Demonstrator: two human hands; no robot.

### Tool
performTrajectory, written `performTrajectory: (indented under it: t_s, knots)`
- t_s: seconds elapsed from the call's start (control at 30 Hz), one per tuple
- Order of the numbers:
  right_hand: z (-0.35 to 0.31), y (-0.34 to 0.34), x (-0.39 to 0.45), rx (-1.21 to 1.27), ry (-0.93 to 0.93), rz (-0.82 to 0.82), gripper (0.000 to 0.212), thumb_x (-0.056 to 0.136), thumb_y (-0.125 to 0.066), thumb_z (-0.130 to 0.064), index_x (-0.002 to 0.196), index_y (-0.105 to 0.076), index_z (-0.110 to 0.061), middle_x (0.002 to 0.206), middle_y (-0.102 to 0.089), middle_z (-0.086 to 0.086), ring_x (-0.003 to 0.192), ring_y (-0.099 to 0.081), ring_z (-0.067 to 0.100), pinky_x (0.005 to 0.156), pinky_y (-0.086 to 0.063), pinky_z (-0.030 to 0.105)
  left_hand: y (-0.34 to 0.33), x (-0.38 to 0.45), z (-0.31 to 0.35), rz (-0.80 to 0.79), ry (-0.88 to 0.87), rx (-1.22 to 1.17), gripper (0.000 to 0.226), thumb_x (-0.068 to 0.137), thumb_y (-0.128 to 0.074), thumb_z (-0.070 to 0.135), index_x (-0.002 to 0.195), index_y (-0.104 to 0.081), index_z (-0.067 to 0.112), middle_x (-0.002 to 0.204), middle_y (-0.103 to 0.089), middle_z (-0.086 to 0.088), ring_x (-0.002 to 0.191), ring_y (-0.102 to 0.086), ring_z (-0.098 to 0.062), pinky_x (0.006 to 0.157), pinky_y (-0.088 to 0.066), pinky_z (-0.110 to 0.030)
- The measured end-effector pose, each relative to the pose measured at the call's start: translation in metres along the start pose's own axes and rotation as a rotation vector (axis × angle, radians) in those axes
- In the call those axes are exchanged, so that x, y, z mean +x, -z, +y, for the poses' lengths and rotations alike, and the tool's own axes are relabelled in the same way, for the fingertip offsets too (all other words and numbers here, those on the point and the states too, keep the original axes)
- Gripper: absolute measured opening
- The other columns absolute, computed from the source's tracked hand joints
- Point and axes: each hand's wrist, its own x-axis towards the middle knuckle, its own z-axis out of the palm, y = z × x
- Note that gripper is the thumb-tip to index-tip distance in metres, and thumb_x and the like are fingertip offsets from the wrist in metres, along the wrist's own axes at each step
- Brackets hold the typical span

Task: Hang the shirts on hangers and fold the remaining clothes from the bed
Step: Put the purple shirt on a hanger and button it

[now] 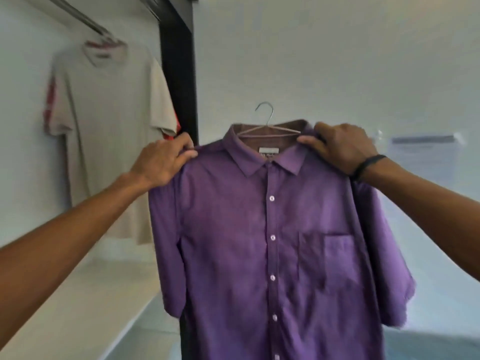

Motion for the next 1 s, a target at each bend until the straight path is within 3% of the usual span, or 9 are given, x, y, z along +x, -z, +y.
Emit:
performTrajectory:
  t_s: [0.2,0.33,0.43,0.53,0.73,0.87,1.0]
  knots:
    - [-0.072,-0.034,0.093,0.052,0.142,0.027,0.044,0.100,-0.039,-0.063,0.090,-0.040,-0.020,0.089,-0.070,0.023,0.083,-0.065,0.046,0.061,-0.034,0.041,0.051,0.015,-0.099,-0.027,0.063,0.191,0.023,0.102,-0.047,0.051,0.105,-0.049,0.029,0.101,-0.072,-0.006,0.090,-0.068,-0.039,0.068,-0.047,-0.040]
    - [-0.118,-0.053,0.161,0.088,0.236,0.103,0.041,0.103,-0.033,-0.052,0.113,-0.051,-0.016,0.112,-0.071,0.015,0.096,-0.066,0.043,0.067,-0.040,0.042,0.108,0.044,-0.165,0.051,0.117,0.343,0.021,0.101,-0.050,0.051,0.103,-0.052,0.030,0.102,-0.073,-0.002,0.093,-0.069,-0.036,0.070,-0.049,-0.040]
    - [-0.150,-0.063,0.216,0.127,0.262,0.138,0.032,0.107,-0.038,-0.043,0.128,-0.053,-0.024,0.128,-0.067,0.010,0.106,-0.065,0.039,0.080,-0.049,0.046,0.144,0.068,-0.212,0.063,0.219,0.430,0.022,0.100,-0.053,0.054,0.098,-0.056,0.032,0.106,-0.071,0.000,0.096,-0.067,-0.033,0.074,-0.045,-0.037]
    - [-0.191,-0.078,0.267,0.157,0.269,0.204,0.023,0.109,-0.040,-0.041,0.123,-0.053,-0.028,0.122,-0.067,0.007,0.101,-0.065,0.036,0.083,-0.053,0.047,0.163,0.088,-0.256,0.120,0.356,0.467,0.019,0.098,-0.061,0.049,0.098,-0.067,0.031,0.107,-0.070,0.000,0.099,-0.066,-0.030,0.076,-0.046,-0.035]
    - [-0.259,-0.113,0.343,0.205,0.275,0.311,0.019,0.109,-0.040,-0.043,0.109,-0.043,-0.024,0.104,-0.065,0.003,0.080,-0.060,0.030,0.067,-0.046,0.039,0.164,0.121,-0.327,0.273,0.555,0.559,0.016,0.098,-0.063,0.031,0.093,-0.073,0.019,0.104,-0.071,-0.010,0.092,-0.067,-0.034,0.075,-0.053,-0.035]
    - [-0.287,-0.131,0.385,0.196,0.205,0.400,0.028,0.109,-0.040,-0.047,0.110,-0.052,-0.021,0.110,-0.066,0.006,0.091,-0.065,0.037,0.073,-0.052,0.044,0.171,0.153,-0.360,0.290,0.595,0.677,0.021,0.099,-0.058,0.025,0.105,-0.068,0.008,0.109,-0.066,-0.020,0.098,-0.066,-0.040,0.077,-0.053,-0.040]
    - [-0.302,-0.149,0.419,0.236,0.198,0.371,0.024,0.109,-0.043,-0.029,0.122,-0.057,-0.015,0.121,-0.060,0.014,0.103,-0.063,0.040,0.075,-0.046,0.045,0.171,0.182,-0.386,0.314,0.659,0.707,0.018,0.092,-0.061,0.012,0.106,-0.065,0.002,0.108,-0.063,-0.023,0.099,-0.064,-0.042,0.080,-0.056,-0.043]
